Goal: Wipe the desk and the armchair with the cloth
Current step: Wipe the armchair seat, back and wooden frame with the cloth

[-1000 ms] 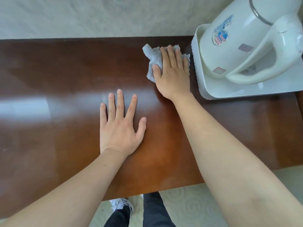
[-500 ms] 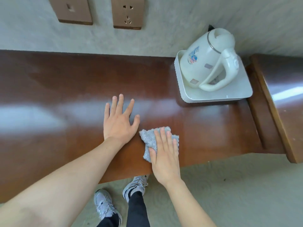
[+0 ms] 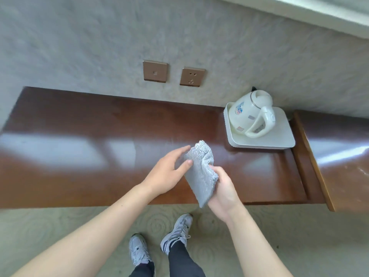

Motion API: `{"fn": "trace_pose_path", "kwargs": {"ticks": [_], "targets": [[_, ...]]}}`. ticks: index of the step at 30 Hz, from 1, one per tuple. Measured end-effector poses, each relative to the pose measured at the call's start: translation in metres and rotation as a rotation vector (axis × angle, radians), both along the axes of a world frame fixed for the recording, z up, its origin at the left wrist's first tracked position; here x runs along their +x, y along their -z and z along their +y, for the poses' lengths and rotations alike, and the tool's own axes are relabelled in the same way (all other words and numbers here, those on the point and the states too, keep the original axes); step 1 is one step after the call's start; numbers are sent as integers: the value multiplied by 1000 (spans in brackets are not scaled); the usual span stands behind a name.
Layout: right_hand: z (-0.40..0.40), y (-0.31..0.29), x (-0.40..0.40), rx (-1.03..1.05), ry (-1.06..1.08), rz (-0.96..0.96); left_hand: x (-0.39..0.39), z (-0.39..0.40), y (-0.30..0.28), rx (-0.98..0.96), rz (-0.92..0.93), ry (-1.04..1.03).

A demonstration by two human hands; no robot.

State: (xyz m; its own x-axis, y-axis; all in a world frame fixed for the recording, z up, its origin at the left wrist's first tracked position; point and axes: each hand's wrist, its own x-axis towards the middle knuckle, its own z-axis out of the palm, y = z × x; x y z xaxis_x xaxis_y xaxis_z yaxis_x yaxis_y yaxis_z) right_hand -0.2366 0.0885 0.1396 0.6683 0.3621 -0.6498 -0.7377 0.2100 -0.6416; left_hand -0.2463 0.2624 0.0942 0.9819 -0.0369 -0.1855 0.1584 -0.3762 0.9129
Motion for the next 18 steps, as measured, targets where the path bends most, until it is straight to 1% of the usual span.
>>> {"fn": "trace_pose_path", "kwargs": {"ticks": [2, 4, 6, 8, 10, 12, 14, 16, 18], "targets": [[5, -28, -8, 141, -72, 10, -19, 7, -31, -53, -7, -90], [8, -47, -15, 167, -172, -25, -40, 12, -62, -93, -51, -212], [9, -64, -22, 149, -307, -103, -64, 13, -85, -130, -139, -326], [9, -80, -26, 124, -490, -224, -90, 13, -103, -155, -190, -414], [7, -94, -30, 78, -672, -398, -119, 8, -117, -160, -219, -500], [4, -104, -32, 46, -823, -550, -148, 0, -126, -120, -255, -622], [2, -112, -36, 55, -950, -667, -178, -14, -134, -85, -282, -772], [1, -116, -46, 98, -994, -718, -208, -33, -139, -90, -291, -911], [2, -117, -61, 180, -965, -658, -236, -55, -143, -96, -296, -1034]]}}
